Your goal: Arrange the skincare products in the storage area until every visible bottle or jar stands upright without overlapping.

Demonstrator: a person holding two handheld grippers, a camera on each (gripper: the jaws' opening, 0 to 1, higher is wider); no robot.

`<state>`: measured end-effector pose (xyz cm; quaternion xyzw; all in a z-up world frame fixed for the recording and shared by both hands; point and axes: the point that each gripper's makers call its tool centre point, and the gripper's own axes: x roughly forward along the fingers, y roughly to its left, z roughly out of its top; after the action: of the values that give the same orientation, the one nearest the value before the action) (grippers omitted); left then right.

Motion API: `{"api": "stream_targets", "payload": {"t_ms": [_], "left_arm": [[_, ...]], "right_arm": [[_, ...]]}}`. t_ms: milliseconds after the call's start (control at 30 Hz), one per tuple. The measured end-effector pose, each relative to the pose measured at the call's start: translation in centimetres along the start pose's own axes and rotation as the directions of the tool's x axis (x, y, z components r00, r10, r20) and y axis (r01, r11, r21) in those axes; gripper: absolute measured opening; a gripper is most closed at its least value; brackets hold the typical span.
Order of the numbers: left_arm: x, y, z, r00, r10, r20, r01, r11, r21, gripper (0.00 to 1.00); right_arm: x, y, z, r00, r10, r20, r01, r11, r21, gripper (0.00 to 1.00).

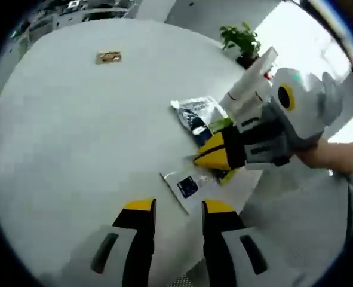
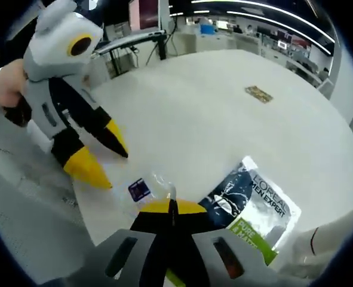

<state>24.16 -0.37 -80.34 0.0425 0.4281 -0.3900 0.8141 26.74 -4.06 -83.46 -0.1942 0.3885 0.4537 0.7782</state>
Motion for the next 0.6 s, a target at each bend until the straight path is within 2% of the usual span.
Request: {"api": "stream_targets", "payload": {"t_ms": [67, 133, 200, 267, 333, 467, 600], "left_arm": [[0.2, -1.3, 1.2, 0.999, -0.011, 0.038, 0.009, 0.998, 0.061, 0.18], [1.1, -1.3, 1.6, 0.998, -0.026, 0.055, 0.019, 0.994, 0.11, 0.18], [1.9, -1.3, 1.2, 1.0, -0.011, 0.023, 0.007, 0.99, 0.14, 0.18], [2.5, -1.0, 0.1, 0.999, 0.018, -0.05, -0.008, 0.981, 0.192, 0.18], [3.0, -0.4, -0.5, 0.996, 0.039, -0.076, -0.02, 0.973, 0.232, 0.18], [3.1, -0.8, -0.1, 0.997, 0.046, -0.069, -0.028, 0.97, 0.24, 0.18], [3.3, -0.2, -0.4, 0.995, 0.062, -0.075, -0.042, 0.97, 0.239, 0.15]], "right_arm": [[0.0, 0.0, 0.0, 1.0, 0.002, 0.0, -0.002, 1.0, 0.001, 0.01], [0.0, 0.0, 0.0, 1.0, 0.003, 0.0, -0.003, 1.0, 0.002, 0.01], [0.0, 0.0, 0.0, 1.0, 0.004, -0.001, -0.004, 1.0, 0.0, 0.01], [0.0, 0.0, 0.0, 1.0, 0.004, -0.001, -0.004, 1.0, -0.004, 0.01], [0.0, 0.0, 0.0, 1.0, 0.006, -0.001, -0.006, 1.0, -0.002, 0.01], [0.0, 0.0, 0.0, 1.0, 0.008, -0.001, -0.008, 1.0, 0.0, 0.01], [0.0, 0.0, 0.1, 1.0, 0.023, 0.002, -0.023, 1.0, 0.005, 0.01]]}}
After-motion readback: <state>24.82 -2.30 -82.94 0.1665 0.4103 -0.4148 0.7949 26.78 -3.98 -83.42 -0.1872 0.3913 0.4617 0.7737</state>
